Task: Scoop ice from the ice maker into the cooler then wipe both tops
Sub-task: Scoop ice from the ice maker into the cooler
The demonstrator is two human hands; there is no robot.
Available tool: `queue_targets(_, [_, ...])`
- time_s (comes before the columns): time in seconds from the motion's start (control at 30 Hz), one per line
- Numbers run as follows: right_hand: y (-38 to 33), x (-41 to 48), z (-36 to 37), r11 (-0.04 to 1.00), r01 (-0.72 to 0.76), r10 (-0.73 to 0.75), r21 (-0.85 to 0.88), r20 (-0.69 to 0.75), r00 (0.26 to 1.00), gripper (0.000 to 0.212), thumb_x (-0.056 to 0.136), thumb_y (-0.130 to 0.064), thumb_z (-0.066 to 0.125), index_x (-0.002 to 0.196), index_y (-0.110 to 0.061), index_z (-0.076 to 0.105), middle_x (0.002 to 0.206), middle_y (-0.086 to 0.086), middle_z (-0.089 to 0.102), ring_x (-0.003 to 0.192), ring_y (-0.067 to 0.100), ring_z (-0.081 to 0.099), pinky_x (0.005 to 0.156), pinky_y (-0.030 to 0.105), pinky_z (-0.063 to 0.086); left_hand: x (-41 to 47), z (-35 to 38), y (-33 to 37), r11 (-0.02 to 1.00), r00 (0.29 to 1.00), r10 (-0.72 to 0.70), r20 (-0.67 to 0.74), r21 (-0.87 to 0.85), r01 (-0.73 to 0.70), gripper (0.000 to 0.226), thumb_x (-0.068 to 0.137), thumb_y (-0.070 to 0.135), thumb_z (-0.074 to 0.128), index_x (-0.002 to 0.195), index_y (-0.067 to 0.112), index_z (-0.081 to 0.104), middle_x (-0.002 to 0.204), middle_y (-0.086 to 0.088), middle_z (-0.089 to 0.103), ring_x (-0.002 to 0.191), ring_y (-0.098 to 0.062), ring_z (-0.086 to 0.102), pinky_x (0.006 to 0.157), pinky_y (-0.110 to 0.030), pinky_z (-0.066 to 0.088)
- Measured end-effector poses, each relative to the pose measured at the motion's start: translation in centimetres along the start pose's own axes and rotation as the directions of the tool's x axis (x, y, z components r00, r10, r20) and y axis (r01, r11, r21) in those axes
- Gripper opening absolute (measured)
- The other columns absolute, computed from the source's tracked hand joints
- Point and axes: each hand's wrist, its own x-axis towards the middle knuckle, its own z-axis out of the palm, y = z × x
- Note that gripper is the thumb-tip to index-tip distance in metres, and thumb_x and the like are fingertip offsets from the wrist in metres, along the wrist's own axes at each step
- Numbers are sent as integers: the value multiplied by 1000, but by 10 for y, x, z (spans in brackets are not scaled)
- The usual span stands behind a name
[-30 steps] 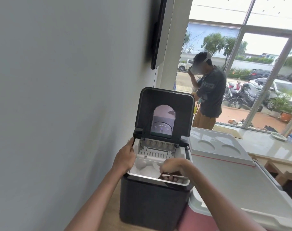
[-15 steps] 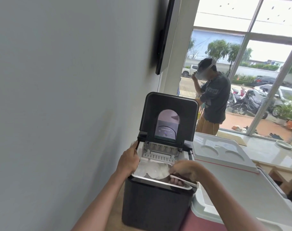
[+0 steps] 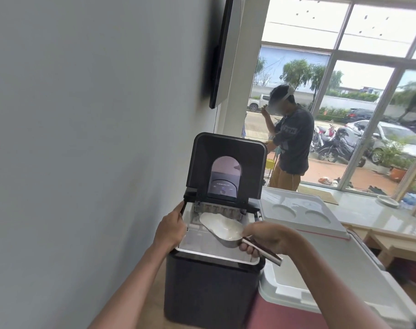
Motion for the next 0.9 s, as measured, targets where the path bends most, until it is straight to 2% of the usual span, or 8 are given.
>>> queue_targets(0.1, [2,-23,-22,998,62,-61,3,-59,996,19,101,-13,35,103,-3,51,65,2,53,50,8,41,44,17,35,1,-1,-1,999,1000,16,-1,38,-15,55,99,9,27,149,31,35,78,-3,56,63,-17,51,65,-31,39])
queue_targets(0.23, [19,-58,-64,996,85,-90,-31,-213,973,21,100,-12,40,108,-1,56,65,4,52,50,9,36,43,18,31,-1,2,1,995,999,39,7,97,-40,55,98,10,29,149,30,34,67,0,51,61,-21,48,61,-33,37])
queue_targets(0.37, [52,-78,-104,993,39,-76,-112,-349,934,13,93,-12,46,97,-6,57,61,3,49,44,9,33,39,18,26,1,4,-2,986,1000,29,1,163,-29,52,100,20,30,150,33,31,85,-10,65,71,-25,54,68,-35,43])
queue_targets(0.5, [91,-76,-122,972,-88,-23,-216,-464,885,15,90,-7,41,84,-7,54,56,2,47,40,11,33,40,18,24,-3,6,2,984,1000,5,-7,177,-3,51,100,23,30,149,36,32,75,-5,60,69,-26,55,67,-35,41])
queue_targets(0.67, [127,-52,-110,894,-215,7,-394,-466,885,18,86,-4,38,77,-7,54,56,6,49,37,13,35,41,16,24,-4,8,1,977,1000,-3,-27,211,8,47,102,26,29,148,37,33,66,-1,60,61,-21,57,62,-35,43])
queue_targets(0.77, [128,-44,-101,829,-272,2,-489,-483,876,19,86,-3,35,76,-6,51,57,8,49,36,15,32,40,14,24,-4,9,-2,979,999,-7,-48,201,17,46,102,29,30,147,37,36,75,-3,62,71,-25,59,69,-39,48])
queue_targets(0.9, [123,-45,-98,760,-297,-71,-578,-528,846,14,84,-5,38,83,-5,52,60,8,52,40,17,37,38,18,27,-2,10,-7,977,998,1,-56,213,11,45,102,30,31,146,38,37,88,-10,68,77,-28,60,70,-38,46])
